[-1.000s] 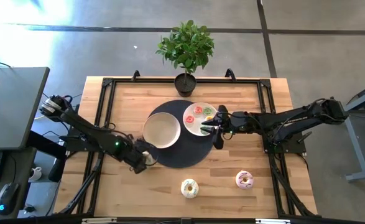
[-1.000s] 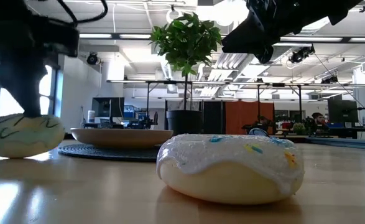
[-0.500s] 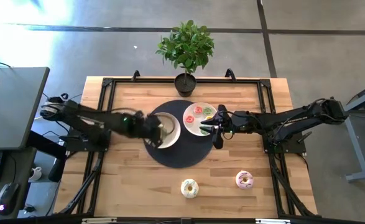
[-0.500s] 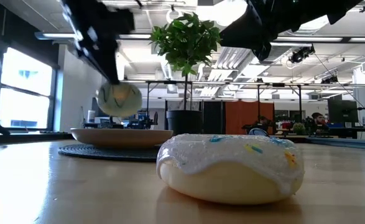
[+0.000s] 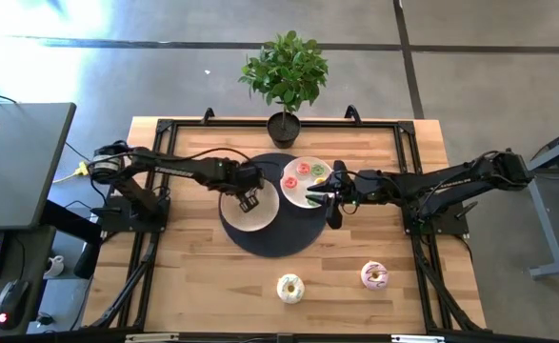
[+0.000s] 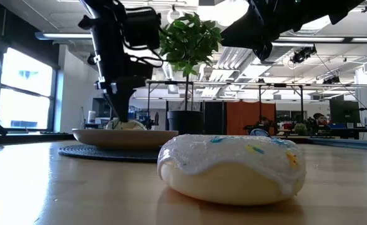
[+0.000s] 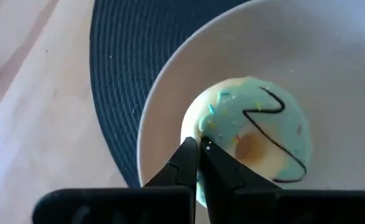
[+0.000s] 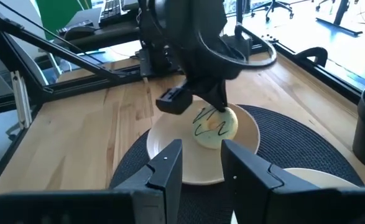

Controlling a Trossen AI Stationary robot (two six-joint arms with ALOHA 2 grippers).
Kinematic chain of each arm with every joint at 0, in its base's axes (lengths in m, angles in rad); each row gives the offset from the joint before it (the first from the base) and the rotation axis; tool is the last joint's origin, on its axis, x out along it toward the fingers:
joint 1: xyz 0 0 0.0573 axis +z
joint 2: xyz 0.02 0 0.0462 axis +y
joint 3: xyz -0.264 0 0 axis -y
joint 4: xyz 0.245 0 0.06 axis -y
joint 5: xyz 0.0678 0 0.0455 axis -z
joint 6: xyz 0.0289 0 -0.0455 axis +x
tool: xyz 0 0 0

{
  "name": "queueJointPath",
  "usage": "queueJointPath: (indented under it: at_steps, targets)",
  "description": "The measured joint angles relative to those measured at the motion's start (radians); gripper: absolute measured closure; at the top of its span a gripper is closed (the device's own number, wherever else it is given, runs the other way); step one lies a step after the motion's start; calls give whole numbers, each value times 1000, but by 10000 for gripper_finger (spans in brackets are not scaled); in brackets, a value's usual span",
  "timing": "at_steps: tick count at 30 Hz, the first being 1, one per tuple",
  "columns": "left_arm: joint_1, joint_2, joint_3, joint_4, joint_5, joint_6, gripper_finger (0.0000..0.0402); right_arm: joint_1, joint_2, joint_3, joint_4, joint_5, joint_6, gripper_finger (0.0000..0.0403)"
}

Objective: Pick & Place donuts
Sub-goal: Put the big green donut on the left white plate, then put the big purple donut on the left white plate

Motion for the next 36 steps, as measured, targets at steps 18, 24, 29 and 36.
queueJointPath:
  at_steps: [18, 24, 29, 36]
  targets:
    - [16, 3, 43, -92, 12, 26, 305, 0, 0, 0, -4, 0, -18, 295]
    - [-46, -54, 165, -263, -3, 15, 305, 0, 0, 0, -27, 0, -16, 295]
    - [-140, -169, 213, -327, -45, -35, 305, 2, 0, 0, -87, -8, -16, 295]
    - [-307, -286, 174, -338, -192, -119, 305, -14, 0, 0, -107, 100, -118, 295]
